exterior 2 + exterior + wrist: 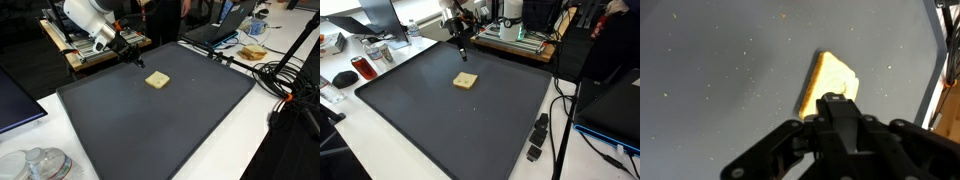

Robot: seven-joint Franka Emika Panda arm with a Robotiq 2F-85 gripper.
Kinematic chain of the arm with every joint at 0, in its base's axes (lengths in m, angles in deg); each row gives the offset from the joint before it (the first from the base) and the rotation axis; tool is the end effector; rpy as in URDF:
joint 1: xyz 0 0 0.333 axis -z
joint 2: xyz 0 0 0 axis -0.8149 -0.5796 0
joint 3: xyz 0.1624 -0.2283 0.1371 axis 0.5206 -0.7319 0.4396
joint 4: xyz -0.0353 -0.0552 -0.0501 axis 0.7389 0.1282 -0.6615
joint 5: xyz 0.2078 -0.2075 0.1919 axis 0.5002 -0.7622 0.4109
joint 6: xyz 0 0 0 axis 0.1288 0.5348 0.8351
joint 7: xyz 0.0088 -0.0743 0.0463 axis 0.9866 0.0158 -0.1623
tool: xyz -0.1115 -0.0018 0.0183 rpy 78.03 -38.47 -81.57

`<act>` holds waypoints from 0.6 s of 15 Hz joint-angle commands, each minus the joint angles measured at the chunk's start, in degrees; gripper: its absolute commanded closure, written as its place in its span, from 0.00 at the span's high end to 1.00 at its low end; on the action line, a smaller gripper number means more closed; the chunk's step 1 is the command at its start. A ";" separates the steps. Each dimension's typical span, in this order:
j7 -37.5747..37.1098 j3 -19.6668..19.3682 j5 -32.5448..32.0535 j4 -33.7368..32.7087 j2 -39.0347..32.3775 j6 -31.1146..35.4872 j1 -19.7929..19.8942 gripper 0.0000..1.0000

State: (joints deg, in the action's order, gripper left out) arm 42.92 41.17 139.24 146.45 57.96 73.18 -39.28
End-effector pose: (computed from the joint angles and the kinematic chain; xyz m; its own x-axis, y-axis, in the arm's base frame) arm 0.3662 -0.1369 0.2297 0.6925 -0.7024 -0.1648 -0.6303 -0.4778 -0.6120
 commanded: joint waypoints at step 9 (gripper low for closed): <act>-11.45 -1.06 1.36 2.15 3.03 10.47 -5.70 0.05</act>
State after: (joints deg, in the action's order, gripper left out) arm 34.23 40.72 144.76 147.87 59.27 81.22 -43.42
